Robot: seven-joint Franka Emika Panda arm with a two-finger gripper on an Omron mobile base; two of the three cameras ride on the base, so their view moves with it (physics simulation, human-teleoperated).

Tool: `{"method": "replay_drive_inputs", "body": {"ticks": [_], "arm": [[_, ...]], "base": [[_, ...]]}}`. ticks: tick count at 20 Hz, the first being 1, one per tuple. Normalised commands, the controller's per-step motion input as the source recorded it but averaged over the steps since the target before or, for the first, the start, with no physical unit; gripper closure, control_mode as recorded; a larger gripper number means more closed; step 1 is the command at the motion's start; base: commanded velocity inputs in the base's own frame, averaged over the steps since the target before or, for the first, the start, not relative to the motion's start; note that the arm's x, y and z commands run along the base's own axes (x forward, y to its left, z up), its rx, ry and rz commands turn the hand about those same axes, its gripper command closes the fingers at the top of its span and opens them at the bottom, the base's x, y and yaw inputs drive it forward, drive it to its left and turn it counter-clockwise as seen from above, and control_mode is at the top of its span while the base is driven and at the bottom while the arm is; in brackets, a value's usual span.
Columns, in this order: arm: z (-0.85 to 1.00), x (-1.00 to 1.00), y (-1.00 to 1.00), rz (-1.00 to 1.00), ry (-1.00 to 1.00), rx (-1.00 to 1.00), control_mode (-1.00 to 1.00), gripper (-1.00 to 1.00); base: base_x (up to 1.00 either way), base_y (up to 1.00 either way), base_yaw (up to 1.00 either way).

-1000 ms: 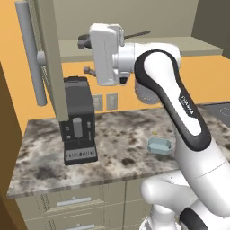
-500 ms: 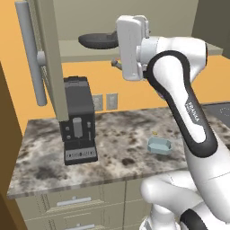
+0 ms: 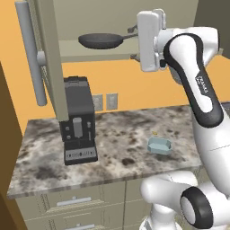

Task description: Pick the pan from the cabinet and place it on the stove. Then turn on the stove burner for the pan.

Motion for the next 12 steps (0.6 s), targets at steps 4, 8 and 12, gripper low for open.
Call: {"method": "replay_drive_inputs", "body": {"ticks": [4, 8, 12], "arm": [[0.00, 0.70, -0.51, 0.00, 0.02, 0.00, -1.00, -1.00], [0.00, 0.76, -0.46, 0.00, 0.00, 0.00, -1.00, -1.00], [0.00, 0.74, -0.50, 0.00, 0.00, 0.00, -1.00, -1.00]], "base": [[0.00, 0.00, 0.00], [0.00, 0.00, 0.00], [0.00, 0.00, 0.00]]}}
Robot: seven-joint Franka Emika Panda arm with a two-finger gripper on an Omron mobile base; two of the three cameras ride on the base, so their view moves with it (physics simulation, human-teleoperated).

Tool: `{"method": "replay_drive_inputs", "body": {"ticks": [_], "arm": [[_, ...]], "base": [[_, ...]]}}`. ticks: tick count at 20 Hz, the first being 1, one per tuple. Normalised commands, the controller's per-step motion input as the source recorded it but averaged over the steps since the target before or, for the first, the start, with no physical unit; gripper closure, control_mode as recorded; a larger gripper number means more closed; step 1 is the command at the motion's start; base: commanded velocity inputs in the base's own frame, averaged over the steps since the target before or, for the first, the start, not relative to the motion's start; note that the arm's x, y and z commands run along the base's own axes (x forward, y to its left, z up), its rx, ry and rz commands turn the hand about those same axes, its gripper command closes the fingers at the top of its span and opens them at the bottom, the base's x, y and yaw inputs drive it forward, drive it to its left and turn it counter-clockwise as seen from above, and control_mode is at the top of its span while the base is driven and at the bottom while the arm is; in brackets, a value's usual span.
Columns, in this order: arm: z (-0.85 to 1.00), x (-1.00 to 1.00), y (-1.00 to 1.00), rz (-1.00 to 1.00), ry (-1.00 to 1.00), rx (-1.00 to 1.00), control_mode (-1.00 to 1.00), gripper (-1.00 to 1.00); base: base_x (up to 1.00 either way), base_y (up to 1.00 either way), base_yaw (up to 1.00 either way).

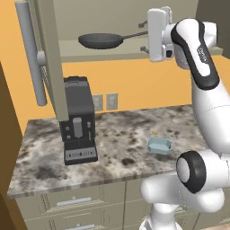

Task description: Pick the pan from the cabinet and place it on the stove. Then turn on the stove burner for the pan.

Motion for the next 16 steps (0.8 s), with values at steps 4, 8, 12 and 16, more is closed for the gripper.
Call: {"method": "replay_drive_inputs", "body": {"ticks": [4, 8, 12, 16], "arm": [[0.00, 0.68, -0.46, 0.00, 0.00, 0.00, -1.00, -1.00], [0.00, 0.64, -0.38, 0.00, 0.00, 0.00, -1.00, -1.00], [0.00, 0.60, -0.35, -0.01, 0.00, -0.01, -1.00, -1.00], [-0.06, 0.57, -0.25, -0.02, 0.00, -0.03, -1.00, -1.00]], "base": [[0.00, 0.00, 0.00], [0.00, 0.00, 0.00], [0.00, 0.00, 0.00], [0.00, 0.00, 0.00]]}}
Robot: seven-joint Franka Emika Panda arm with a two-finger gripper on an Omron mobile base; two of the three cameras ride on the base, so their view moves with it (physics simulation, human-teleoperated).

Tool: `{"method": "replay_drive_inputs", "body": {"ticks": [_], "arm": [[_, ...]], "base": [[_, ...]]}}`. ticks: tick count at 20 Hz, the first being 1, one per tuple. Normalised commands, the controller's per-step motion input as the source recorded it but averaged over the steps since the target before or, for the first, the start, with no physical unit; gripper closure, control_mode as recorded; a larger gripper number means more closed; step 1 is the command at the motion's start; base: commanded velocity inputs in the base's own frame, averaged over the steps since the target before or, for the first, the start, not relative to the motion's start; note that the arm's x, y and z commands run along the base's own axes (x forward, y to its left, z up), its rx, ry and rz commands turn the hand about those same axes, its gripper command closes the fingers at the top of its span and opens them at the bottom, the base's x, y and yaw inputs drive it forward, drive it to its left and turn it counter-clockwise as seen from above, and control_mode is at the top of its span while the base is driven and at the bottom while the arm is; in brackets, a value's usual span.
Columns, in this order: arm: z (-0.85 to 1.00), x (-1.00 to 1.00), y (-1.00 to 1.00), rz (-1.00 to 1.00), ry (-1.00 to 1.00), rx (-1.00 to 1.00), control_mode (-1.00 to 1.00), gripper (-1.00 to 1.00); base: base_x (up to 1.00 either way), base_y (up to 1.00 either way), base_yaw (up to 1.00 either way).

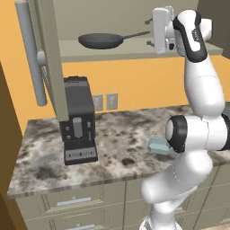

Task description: Pick the pan from the cabinet and place it on the stove. Then turn on the stove burner for the pan.

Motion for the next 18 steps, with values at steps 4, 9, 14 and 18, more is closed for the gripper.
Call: {"method": "replay_drive_inputs", "body": {"ticks": [4, 9, 14, 18], "arm": [[-0.10, 0.53, -0.14, -0.02, 0.00, -0.04, -1.00, -1.00], [-0.11, 0.47, -0.05, -0.05, 0.00, -0.05, -1.00, -1.00], [-0.17, 0.33, -0.05, -0.08, 0.00, -0.04, -1.00, -1.00], [-0.20, 0.36, -0.03, -0.07, 0.00, -0.05, -1.00, -1.00]], "base": [[0.00, 0.00, 0.00], [0.00, 0.00, 0.00], [0.00, 0.00, 0.00], [0.00, 0.00, 0.00]]}}
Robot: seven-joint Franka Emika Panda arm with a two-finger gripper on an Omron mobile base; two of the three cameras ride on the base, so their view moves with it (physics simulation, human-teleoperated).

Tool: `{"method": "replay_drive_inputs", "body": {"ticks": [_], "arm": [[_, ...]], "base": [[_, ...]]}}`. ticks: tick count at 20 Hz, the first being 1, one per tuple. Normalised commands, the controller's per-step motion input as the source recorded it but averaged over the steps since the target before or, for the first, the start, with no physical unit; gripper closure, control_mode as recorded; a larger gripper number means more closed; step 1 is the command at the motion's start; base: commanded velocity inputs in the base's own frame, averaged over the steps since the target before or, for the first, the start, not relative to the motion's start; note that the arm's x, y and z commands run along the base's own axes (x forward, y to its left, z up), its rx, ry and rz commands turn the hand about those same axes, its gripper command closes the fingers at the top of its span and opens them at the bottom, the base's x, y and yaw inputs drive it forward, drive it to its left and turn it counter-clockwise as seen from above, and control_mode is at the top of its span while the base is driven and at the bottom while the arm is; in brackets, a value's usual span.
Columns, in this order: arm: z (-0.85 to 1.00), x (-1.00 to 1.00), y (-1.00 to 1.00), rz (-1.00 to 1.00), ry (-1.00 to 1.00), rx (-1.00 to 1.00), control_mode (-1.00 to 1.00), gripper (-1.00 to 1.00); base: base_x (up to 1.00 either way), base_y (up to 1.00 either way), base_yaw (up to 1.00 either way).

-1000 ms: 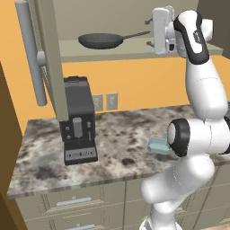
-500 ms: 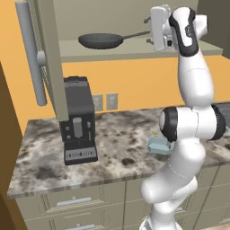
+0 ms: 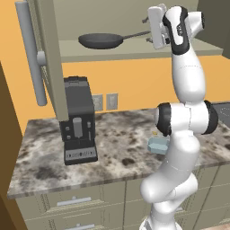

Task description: Pick the pan from the cabinet and place it on the stove. Then turn on the stove burner for the pan.

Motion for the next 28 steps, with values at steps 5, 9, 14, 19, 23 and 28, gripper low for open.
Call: {"method": "replay_drive_inputs", "body": {"ticks": [5, 9, 14, 19, 23, 28], "arm": [[-0.25, 0.37, -0.02, -0.07, 0.00, -0.06, -1.00, -1.00], [-0.22, 0.40, 0.00, -0.06, 0.00, -0.06, -1.00, -1.00], [-0.19, 0.44, 0.00, -0.05, 0.00, -0.05, -1.00, -1.00], [-0.18, 0.45, 0.00, -0.05, 0.00, -0.04, -1.00, -1.00], [-0.17, 0.47, 0.00, -0.04, 0.00, -0.03, -1.00, -1.00], [-0.18, 0.48, 0.00, -0.04, 0.00, -0.03, -1.00, -1.00]], "base": [[0.00, 0.00, 0.00], [0.00, 0.00, 0.00], [0.00, 0.00, 0.00], [0.00, 0.00, 0.00], [0.00, 0.00, 0.00], [0.00, 0.00, 0.00]]}}
